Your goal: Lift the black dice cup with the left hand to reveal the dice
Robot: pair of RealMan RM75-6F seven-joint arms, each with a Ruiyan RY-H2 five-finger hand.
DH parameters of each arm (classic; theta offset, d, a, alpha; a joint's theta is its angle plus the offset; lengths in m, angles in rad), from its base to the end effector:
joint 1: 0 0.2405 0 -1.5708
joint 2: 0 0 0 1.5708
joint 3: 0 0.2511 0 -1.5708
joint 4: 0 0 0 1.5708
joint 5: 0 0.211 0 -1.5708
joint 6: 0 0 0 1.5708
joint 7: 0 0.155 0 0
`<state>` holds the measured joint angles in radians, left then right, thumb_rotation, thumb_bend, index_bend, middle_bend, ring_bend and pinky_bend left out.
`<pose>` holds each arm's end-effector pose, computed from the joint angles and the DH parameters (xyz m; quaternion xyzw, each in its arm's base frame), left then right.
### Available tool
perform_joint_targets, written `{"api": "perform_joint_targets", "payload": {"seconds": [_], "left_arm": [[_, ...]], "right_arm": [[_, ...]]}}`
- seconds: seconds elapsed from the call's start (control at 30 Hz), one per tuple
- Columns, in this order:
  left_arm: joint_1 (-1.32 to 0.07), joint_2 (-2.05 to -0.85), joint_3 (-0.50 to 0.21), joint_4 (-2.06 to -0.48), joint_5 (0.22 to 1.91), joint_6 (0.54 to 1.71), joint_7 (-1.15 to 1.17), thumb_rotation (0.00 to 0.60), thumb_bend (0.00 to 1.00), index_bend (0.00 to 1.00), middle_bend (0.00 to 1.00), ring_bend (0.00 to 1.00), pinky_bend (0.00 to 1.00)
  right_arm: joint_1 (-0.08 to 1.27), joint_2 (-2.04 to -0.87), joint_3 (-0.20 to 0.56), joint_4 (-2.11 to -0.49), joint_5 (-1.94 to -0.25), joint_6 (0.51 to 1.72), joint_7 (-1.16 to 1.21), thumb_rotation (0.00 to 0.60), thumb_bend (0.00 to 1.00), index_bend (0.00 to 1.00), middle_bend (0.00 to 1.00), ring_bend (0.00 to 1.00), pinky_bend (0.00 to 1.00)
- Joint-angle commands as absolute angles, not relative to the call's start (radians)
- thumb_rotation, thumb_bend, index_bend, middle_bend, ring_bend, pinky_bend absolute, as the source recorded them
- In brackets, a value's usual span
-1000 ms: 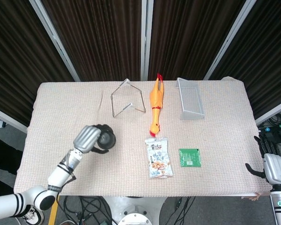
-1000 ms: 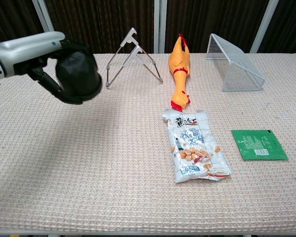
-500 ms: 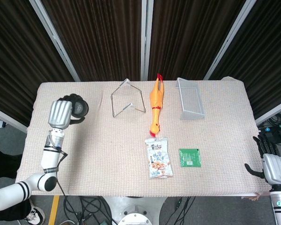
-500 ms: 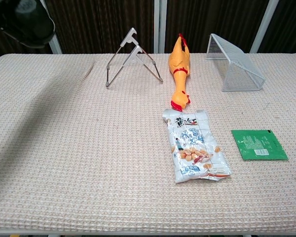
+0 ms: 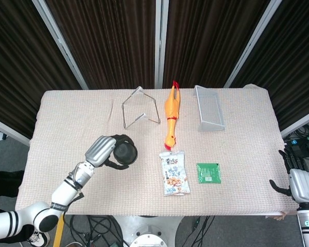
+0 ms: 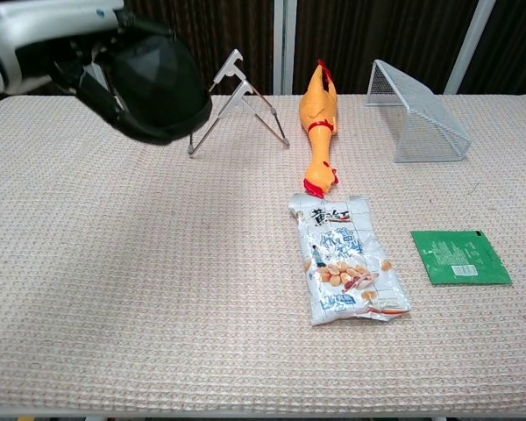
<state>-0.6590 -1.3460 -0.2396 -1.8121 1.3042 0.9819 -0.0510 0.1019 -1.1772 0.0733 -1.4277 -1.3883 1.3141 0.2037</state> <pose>-0.0927 0.3136 0.0359 -0.6765 -0.4700 -0.5028 0.2622 -0.3602 -0.2026 0.1461 0.5539 -0.4743 0.3594 0.5823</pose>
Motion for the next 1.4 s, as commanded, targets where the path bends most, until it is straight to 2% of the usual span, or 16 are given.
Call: {"api": "perform_joint_targets", "payload": {"seconds": [0.03, 0.1, 0.27, 0.37, 0.53, 0.73, 1.03, 1.3, 1.4], "left_arm": [[-0.668, -1.307, -0.263, -1.823, 1.308, 1.019, -0.006, 0.600, 0.25, 0.44, 0.52, 0.41, 0.49], [-0.671, -1.332, -0.260, -1.766, 1.263, 1.017, 0.017, 0.600, 0.25, 0.44, 0.52, 0.41, 0.49], [-0.672, -1.439, -0.245, -1.501, 1.073, 0.969, 0.056, 0.600, 0.25, 0.44, 0.52, 0.41, 0.49], [-0.649, -1.467, -0.209, -1.433, 1.054, 0.944, 0.024, 0.600, 0.25, 0.44, 0.52, 0.41, 0.48], [-0.597, -1.519, -0.143, -1.399, 1.149, 1.005, -0.017, 0.600, 0.25, 0.44, 0.52, 0.41, 0.48], [-0.569, -1.562, -0.099, -1.414, 1.245, 1.059, -0.031, 0.600, 0.25, 0.44, 0.52, 0.41, 0.48], [-0.578, -1.634, -0.095, -1.393, 1.293, 1.068, -0.002, 0.600, 0.25, 0.44, 0.52, 0.41, 0.48], [-0.594, -1.715, -0.104, -1.273, 1.269, 1.018, -0.001, 0.600, 0.25, 0.44, 0.52, 0.39, 0.46], [-0.596, -1.728, -0.099, -1.241, 1.266, 0.999, -0.010, 0.600, 0.23, 0.37, 0.51, 0.36, 0.43]], "right_arm": [[0.104, -1.181, 0.072, -1.424, -1.390, 1.310, 0.205, 0.600, 0.16, 0.00, 0.00, 0.00, 0.00], [0.104, -1.182, 0.071, -1.423, -1.393, 1.312, 0.206, 0.600, 0.16, 0.00, 0.00, 0.00, 0.00], [0.101, -1.177, 0.075, -1.424, -1.388, 1.317, 0.209, 0.600, 0.16, 0.00, 0.00, 0.00, 0.00], [0.103, -1.179, 0.075, -1.422, -1.383, 1.310, 0.208, 0.600, 0.16, 0.00, 0.00, 0.00, 0.00], [0.107, -1.185, 0.069, -1.423, -1.390, 1.301, 0.199, 0.600, 0.16, 0.00, 0.00, 0.00, 0.00], [0.106, -1.183, 0.071, -1.426, -1.388, 1.307, 0.199, 0.600, 0.16, 0.00, 0.00, 0.00, 0.00], [0.107, -1.185, 0.070, -1.419, -1.390, 1.302, 0.210, 0.600, 0.16, 0.00, 0.00, 0.00, 0.00], [0.107, -1.183, 0.071, -1.419, -1.388, 1.301, 0.212, 0.600, 0.16, 0.00, 0.00, 0.00, 0.00], [0.108, -1.184, 0.071, -1.418, -1.387, 1.299, 0.212, 0.600, 0.16, 0.00, 0.00, 0.00, 0.00]]}}
